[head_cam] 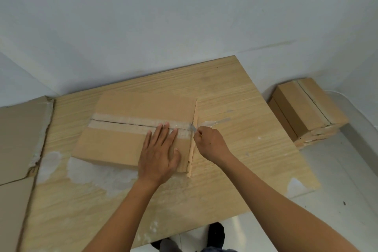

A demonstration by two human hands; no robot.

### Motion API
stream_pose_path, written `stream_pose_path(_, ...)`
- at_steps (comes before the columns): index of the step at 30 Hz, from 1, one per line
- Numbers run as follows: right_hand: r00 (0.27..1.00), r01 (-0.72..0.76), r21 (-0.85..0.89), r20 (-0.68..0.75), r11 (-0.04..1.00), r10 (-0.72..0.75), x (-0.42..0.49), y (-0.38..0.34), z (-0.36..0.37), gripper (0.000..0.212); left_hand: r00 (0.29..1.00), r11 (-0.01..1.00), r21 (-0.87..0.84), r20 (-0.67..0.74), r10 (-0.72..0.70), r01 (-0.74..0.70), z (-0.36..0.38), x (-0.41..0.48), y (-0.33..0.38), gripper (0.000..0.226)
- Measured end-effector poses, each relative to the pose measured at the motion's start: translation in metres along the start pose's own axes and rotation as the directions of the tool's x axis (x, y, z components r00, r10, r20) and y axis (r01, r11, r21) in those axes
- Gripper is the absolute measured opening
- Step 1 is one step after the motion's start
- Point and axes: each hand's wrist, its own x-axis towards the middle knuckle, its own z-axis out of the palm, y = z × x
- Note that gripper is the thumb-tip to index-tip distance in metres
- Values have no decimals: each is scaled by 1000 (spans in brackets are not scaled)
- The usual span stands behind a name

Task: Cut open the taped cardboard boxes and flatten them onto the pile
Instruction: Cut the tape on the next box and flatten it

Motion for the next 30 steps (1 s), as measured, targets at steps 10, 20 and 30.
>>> stream_pose_path(10, 999, 38, -33, 37, 999, -37, -26, 2, 11, 37, 999, 999, -29, -25, -22, 21, -1, -1, 1, 58)
stream_pose_path(20, 992, 11, 268, -124, 963, 23, -38, 18, -10, 33, 997, 987, -149, -39, -65, 58, -10, 14, -6, 57)
stream_pose_path(30, 954, 54, 334, -297, 941, 51, -11, -25, 19, 35, 878, 876, 86, 21, -478, 475, -57, 52, -147, 69)
